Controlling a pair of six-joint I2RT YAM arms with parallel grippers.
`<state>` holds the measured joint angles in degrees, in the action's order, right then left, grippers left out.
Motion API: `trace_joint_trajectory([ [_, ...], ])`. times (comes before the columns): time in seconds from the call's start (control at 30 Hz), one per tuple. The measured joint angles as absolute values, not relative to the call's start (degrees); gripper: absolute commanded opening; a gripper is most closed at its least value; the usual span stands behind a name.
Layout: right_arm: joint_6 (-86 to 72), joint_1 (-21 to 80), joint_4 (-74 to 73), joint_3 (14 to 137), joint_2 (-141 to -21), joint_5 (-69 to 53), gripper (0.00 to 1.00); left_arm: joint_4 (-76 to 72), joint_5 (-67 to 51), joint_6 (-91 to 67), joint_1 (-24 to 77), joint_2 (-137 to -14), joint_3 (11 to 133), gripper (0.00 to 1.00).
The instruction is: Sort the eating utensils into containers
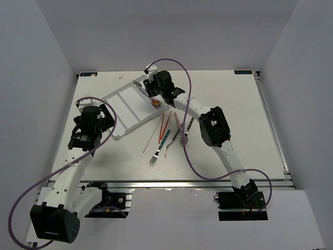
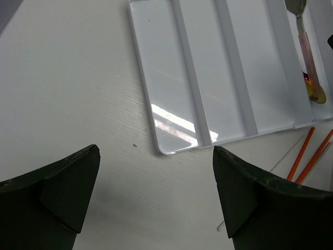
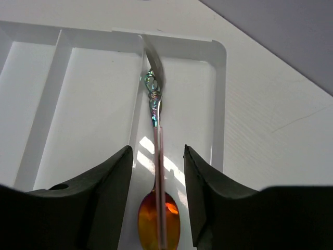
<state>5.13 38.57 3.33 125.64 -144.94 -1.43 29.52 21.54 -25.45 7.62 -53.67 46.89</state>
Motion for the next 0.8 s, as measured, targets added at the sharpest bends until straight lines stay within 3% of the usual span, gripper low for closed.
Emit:
trace_joint_trajectory([
  [0.1, 5.1, 38.5, 2.4, 125.3, -143.4, 0.2, 0.54, 29.5, 21.5, -25.5, 7.6, -53.7, 46.9, 0.98],
  [0.13, 5.0, 38.5, 1.7, 124.3, -141.8, 1.1, 0.65, 29.5, 21.5, -25.5, 7.6, -53.7, 46.9, 0.98],
  [0.37, -1.7, 38.4, -7.9, 110.8, -118.1, 10.1, 0.68, 29.5, 21.6, -25.4, 7.6, -53.7, 46.9, 0.98],
  [0.43, -6.0, 38.3, -9.5, 103.9, -108.5, 13.7, 0.72, 29.5, 21.6, -25.3, 7.6, -53.7, 46.9, 0.98],
  [0.6, -15.2, 38.2, -10.1, 80.4, -91.2, 19.3, 0.70, 29.5, 21.5, -25.3, 7.6, -53.7, 46.9, 0.98],
  [0.8, -19.5, 38.0, -16.3, 70.3, -93.9, 16.8, 0.55, 29.5, 21.4, -25.3, 7.6, -54.3, 46.9, 0.98],
])
